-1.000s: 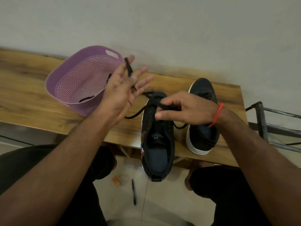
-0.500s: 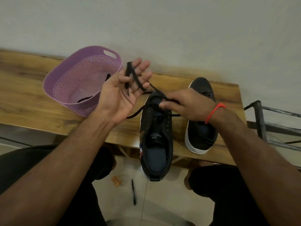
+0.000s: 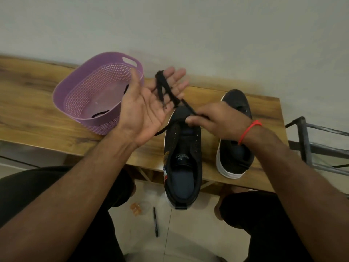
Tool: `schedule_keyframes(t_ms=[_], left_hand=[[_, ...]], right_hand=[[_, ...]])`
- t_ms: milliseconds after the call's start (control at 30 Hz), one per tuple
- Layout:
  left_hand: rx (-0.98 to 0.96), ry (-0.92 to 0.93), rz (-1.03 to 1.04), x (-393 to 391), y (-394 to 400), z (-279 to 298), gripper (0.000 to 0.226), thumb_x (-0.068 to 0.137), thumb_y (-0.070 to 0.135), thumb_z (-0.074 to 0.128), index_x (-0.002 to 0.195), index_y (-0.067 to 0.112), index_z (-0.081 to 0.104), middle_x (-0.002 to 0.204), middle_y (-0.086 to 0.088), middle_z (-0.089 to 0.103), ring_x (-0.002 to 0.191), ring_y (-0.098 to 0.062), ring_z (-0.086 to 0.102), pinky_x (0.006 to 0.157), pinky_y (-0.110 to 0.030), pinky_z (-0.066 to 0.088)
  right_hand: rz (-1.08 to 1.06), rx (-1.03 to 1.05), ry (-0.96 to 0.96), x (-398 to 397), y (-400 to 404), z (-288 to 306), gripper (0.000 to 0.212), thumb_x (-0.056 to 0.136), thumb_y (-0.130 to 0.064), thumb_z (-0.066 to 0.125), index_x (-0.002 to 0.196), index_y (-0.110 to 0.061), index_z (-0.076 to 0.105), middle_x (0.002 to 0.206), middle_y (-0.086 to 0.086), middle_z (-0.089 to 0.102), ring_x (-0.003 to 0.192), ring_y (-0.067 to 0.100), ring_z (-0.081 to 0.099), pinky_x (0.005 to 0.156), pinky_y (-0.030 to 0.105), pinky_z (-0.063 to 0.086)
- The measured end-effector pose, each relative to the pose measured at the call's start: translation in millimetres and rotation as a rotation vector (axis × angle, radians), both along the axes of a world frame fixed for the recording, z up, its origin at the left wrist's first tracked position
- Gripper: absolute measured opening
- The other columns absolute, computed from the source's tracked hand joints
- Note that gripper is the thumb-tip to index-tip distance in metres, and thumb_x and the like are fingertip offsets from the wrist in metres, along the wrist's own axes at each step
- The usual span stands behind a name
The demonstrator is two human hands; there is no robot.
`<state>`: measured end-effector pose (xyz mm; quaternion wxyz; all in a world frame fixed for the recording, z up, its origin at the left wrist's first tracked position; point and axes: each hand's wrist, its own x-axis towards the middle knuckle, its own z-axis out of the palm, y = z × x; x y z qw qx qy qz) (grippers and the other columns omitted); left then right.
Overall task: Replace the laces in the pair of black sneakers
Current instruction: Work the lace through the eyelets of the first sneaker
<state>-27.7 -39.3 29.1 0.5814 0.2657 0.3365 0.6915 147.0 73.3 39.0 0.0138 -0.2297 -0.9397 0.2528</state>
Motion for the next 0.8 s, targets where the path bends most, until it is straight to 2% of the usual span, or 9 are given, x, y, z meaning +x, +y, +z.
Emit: schedule_keyframes(t_ms=[100, 200, 333, 433, 533, 633, 667, 733, 800], left_hand=[[-0.123, 0.528, 0.082, -4.0, 0.1, -10.2, 0.086, 0.097, 0.069, 0.006, 0.15, 0.013, 0.045, 0.145, -0.001, 0.059, 0.137, -0.011, 0.052, 0.123, -0.042, 0.03], [-0.203, 0.903, -0.18, 2.6, -4.9, -12.1, 0.096, 0.093, 0.072, -0.001, 0.111, 0.012, 0.072, 0.103, -0.006, 0.076, 0.106, -0.019, 0.07, 0.107, -0.042, 0.046], [-0.163, 0.348, -0.234, 14.2, -5.8, -0.7, 0.098, 0.093, 0.075, -0.005, 0.079, 0.006, 0.063, 0.06, -0.006, 0.054, 0.058, -0.024, 0.053, 0.076, -0.036, 0.052], [-0.012, -0.008, -0.028, 8.4, -2.4, 0.7, 0.091, 0.098, 0.072, 0.005, 0.108, 0.004, 0.066, 0.094, -0.013, 0.071, 0.089, -0.025, 0.069, 0.091, -0.039, 0.055], [-0.042, 0.217, 0.17, 2.7, 1.3, -8.4, 0.083, 0.102, 0.064, 0.006, 0.143, 0.005, 0.049, 0.14, -0.012, 0.062, 0.133, -0.02, 0.057, 0.119, -0.039, 0.036], [-0.168, 0.92, 0.134, 2.4, -4.8, -10.0, 0.076, 0.103, 0.057, 0.009, 0.112, 0.012, 0.069, 0.103, 0.0, 0.076, 0.103, -0.009, 0.07, 0.101, -0.027, 0.049], [-0.176, 0.991, 0.036, 4.3, -5.4, -11.3, 0.079, 0.105, 0.054, 0.006, 0.094, 0.011, 0.071, 0.082, 0.0, 0.074, 0.084, -0.012, 0.071, 0.087, -0.024, 0.052], [-0.213, 0.82, -0.13, 10.6, -5.2, -9.6, 0.089, 0.104, 0.058, -0.001, 0.076, 0.007, 0.066, 0.06, -0.004, 0.06, 0.062, -0.022, 0.061, 0.072, -0.027, 0.052], [-0.187, 0.441, -0.101, 15.2, -4.7, -5.6, 0.089, 0.101, 0.066, 0.001, 0.082, 0.006, 0.064, 0.064, -0.008, 0.059, 0.065, -0.025, 0.059, 0.075, -0.033, 0.053]], right_hand=[[0.203, -0.142, -0.033, -7.2, -16.9, 6.2, 0.031, 0.097, -0.042, 0.056, 0.079, -0.018, 0.064, 0.066, -0.005, 0.056, 0.06, 0.008, 0.052, 0.057, 0.026, 0.041], [-0.014, -0.275, 0.331, -6.1, -10.9, 15.1, 0.024, 0.096, -0.031, 0.063, 0.085, -0.013, 0.072, 0.068, -0.003, 0.064, 0.059, 0.002, 0.054, 0.056, 0.024, 0.045], [-0.259, -0.083, 0.396, 1.8, 6.4, 8.5, 0.025, 0.094, -0.035, 0.065, 0.08, -0.016, 0.071, 0.056, -0.006, 0.051, 0.054, 0.0, 0.049, 0.051, 0.013, 0.035], [-0.03, 0.033, 0.051, -1.7, -2.9, -2.4, 0.03, 0.1, -0.037, 0.055, 0.085, -0.014, 0.065, 0.063, -0.009, 0.049, 0.064, 0.006, 0.054, 0.06, 0.02, 0.038], [0.218, 0.005, -0.101, -12.3, -23.2, -5.6, 0.036, 0.1, -0.043, 0.051, 0.085, -0.012, 0.062, 0.069, -0.006, 0.054, 0.064, 0.008, 0.052, 0.062, 0.022, 0.041], [0.173, -0.037, 0.18, -15.9, -25.0, 7.5, 0.034, 0.099, -0.04, 0.056, 0.086, -0.011, 0.068, 0.068, -0.007, 0.059, 0.063, 0.004, 0.056, 0.06, 0.015, 0.038], [0.073, -0.046, 0.299, -14.0, -18.6, 14.7, 0.031, 0.099, -0.038, 0.057, 0.087, -0.013, 0.07, 0.067, -0.009, 0.06, 0.064, 0.001, 0.057, 0.06, 0.014, 0.039], [-0.142, 0.013, 0.425, -4.4, -1.7, 16.8, 0.025, 0.099, -0.034, 0.059, 0.086, -0.017, 0.071, 0.06, -0.014, 0.054, 0.06, -0.004, 0.053, 0.056, 0.011, 0.035], [-0.222, 0.071, 0.33, 4.7, 10.0, 11.0, 0.031, 0.1, -0.036, 0.055, 0.088, -0.013, 0.072, 0.064, -0.009, 0.058, 0.063, 0.001, 0.054, 0.059, 0.016, 0.041]])
